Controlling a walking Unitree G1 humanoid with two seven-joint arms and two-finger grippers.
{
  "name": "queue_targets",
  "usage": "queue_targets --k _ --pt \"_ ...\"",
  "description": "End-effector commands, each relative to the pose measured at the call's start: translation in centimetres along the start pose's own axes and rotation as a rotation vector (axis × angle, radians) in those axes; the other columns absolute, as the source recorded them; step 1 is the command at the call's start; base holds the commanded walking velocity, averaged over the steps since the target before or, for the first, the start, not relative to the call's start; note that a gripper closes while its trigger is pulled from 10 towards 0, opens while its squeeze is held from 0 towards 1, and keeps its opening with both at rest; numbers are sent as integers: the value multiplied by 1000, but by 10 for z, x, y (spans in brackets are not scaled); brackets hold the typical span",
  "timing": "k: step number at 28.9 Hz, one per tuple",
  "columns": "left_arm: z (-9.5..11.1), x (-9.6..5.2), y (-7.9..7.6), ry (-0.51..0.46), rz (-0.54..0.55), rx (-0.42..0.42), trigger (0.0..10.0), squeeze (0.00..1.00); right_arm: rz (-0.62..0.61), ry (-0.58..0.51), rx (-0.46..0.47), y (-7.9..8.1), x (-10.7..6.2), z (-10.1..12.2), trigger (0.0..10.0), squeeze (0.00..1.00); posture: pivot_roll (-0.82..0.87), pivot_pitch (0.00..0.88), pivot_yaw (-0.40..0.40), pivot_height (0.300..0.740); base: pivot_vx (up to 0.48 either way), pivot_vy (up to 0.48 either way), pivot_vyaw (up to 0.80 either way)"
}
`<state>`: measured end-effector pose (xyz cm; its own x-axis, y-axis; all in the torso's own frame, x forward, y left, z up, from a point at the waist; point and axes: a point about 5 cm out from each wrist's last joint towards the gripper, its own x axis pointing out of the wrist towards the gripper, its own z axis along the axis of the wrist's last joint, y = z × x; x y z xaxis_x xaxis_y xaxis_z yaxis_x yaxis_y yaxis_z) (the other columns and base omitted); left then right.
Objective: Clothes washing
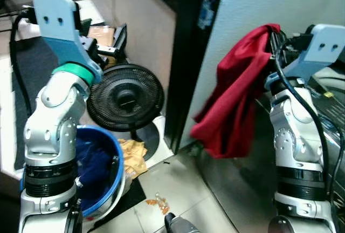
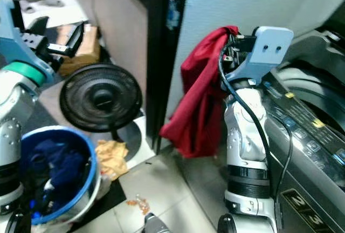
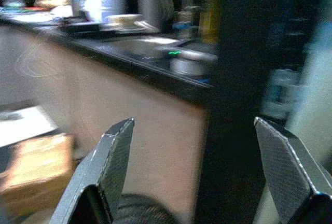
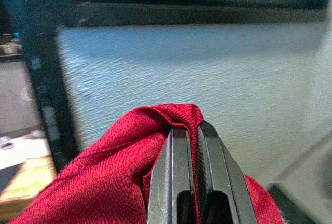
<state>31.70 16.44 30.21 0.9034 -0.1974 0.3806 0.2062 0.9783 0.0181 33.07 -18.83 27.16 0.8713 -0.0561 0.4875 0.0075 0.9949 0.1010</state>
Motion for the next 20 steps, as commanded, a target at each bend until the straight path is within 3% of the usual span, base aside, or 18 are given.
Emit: queue_targets --k 1,20 --pt "-1 -1 2 6 4 2 10000 0 -9 -30 5 -1 -1 5 10000 0 4 53 14 740 0 0 -800" --pt "7 1 2 -20 3 9 10000 0 -3 -124 37 2 2 23 10000 0 7 55 15 740 0 0 -800"
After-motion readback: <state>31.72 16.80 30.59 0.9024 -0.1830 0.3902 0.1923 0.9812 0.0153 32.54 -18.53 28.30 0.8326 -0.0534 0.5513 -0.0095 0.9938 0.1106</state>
